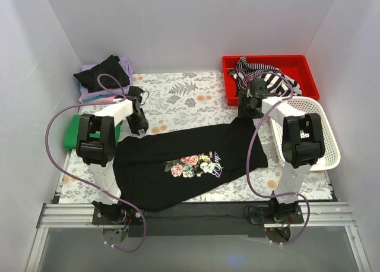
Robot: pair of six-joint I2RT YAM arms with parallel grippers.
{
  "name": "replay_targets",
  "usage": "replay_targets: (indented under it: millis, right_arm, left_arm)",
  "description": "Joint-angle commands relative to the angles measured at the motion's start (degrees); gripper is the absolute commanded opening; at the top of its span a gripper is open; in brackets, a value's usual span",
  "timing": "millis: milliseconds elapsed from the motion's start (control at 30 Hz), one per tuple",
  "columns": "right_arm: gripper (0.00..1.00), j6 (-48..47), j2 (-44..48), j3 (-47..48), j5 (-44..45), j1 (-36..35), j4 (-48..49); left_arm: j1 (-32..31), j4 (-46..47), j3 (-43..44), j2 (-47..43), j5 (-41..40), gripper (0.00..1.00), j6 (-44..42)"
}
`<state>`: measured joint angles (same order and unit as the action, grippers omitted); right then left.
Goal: Fold and stack the t-shirts
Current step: Flatten the tshirt out
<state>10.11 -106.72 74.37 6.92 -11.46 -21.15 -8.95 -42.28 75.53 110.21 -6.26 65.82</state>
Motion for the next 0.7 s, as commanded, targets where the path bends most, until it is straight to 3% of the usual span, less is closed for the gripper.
replay_targets:
  millis: [0, 67, 167, 200, 267, 367, 667]
  right_arm:
    - [0.68, -0.62, -1.65, 2.8, -3.92, 1.27, 2.42]
    - [0.63, -0.62, -3.23, 3.41, -5.76, 1.53, 2.34]
    - [0.2, -0.53, -4.11, 3.59, -8.3, 2.15, 2.34]
    - [0.02, -0.62, -4.11, 3.59, -8.58, 2.32, 2.34]
    - [0.01, -0.7, -3.41, 3.5, -8.15, 2.41, 2.69]
    - [0.01, -0.71, -1.04, 2.72, -4.92, 2.67, 2.95]
    - [0.01, 0.7, 6.17, -0.36, 6.0, 5.04, 3.22]
  left_arm:
    - [0.34, -0.16, 2.34, 1.4, -0.68, 0.31, -0.78]
    - [0.42, -0.08, 2.61, 2.02, -0.68, 0.31, -0.78]
    - [0.51, -0.35, 3.05, 2.81, -0.24, 0.3, -0.69]
    - [0.51, -0.08, 2.96, 2.99, -0.24, 0.29, -0.61]
    - [0.86, 0.35, 2.52, 3.08, 0.02, 0.25, -0.61]
    - [1.65, 0.97, 2.61, 3.08, 1.16, 0.01, -0.87]
    - [5.08, -1.55, 10.06, 5.36, 1.78, 0.0, -2.28]
